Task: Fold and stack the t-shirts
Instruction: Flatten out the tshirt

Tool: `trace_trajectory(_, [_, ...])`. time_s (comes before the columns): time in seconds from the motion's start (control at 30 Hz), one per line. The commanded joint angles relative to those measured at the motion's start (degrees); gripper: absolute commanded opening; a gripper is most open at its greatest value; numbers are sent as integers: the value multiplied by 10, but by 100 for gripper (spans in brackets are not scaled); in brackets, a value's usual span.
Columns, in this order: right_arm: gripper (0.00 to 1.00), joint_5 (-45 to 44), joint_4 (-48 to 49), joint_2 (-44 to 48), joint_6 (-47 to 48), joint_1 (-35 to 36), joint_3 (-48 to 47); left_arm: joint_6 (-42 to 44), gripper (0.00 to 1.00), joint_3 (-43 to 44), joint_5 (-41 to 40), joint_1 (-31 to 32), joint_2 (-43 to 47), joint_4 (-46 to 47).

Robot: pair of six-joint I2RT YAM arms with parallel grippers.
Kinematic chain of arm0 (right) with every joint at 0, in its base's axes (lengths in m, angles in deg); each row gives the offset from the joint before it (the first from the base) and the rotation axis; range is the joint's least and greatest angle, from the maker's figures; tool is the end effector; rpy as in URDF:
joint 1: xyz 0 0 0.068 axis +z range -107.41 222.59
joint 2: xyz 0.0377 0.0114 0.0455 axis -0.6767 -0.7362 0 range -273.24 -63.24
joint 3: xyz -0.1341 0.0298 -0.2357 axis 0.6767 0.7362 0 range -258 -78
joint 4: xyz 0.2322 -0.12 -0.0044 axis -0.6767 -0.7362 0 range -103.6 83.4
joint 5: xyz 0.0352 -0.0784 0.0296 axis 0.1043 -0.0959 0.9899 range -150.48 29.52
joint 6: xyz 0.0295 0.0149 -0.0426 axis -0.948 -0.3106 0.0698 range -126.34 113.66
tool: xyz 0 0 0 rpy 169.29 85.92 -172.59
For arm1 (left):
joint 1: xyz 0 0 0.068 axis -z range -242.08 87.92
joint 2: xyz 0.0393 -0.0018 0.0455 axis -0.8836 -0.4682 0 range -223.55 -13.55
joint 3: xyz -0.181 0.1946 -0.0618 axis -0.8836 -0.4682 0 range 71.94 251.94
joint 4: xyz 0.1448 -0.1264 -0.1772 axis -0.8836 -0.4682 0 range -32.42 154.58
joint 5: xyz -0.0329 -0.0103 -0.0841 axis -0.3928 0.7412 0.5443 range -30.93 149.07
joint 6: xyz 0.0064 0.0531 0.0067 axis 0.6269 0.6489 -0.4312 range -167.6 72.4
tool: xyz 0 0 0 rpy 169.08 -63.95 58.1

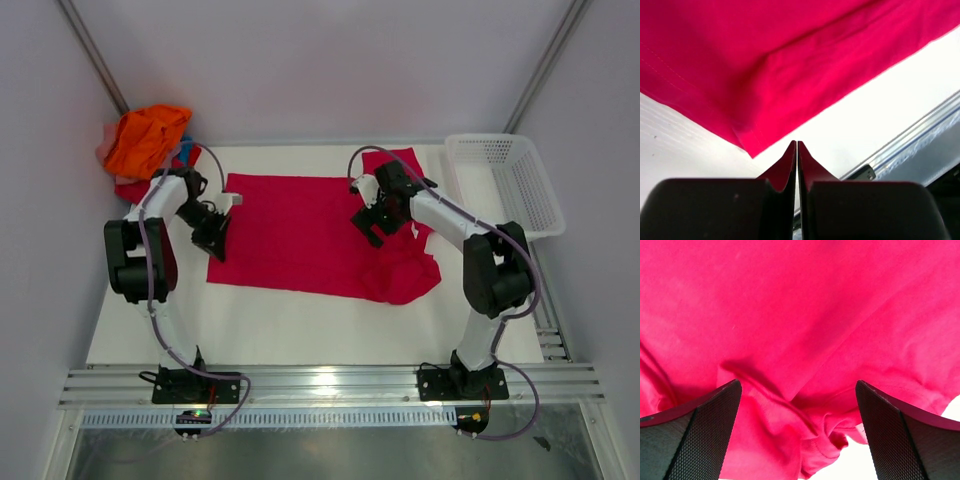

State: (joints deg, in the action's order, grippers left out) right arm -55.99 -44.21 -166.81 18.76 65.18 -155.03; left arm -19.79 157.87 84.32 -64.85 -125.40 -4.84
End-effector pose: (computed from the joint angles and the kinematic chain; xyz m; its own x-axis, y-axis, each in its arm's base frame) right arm 0.3458 0.1468 0.2158 -0.5765 -0.6979 -0.4248 -0.7278 0.6750 -0.1212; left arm 0.3553 0.0019 0.1997 -0.9185 0.3781 -0.1158 0.3903 0.8198 -0.4191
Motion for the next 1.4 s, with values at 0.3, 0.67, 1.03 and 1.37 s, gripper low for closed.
trace_trajectory(0.3, [99, -23, -40, -112, -44, -18, -170, 48, 33, 35, -2, -1, 62, -105])
trace_trajectory(0.67, [99, -3, -16, -84, -41, -25, -102, 23, 81, -5, -17, -2, 13, -18])
trace_trajectory(1.03, [99, 6, -7, -82, -47, -26, -80, 8, 77, 28, -14, -2, -56, 29])
trace_trajectory(1.37, [99, 16, -4, -83, -48, -26, -73, 1, 77, 35, -28, -3, -61, 48])
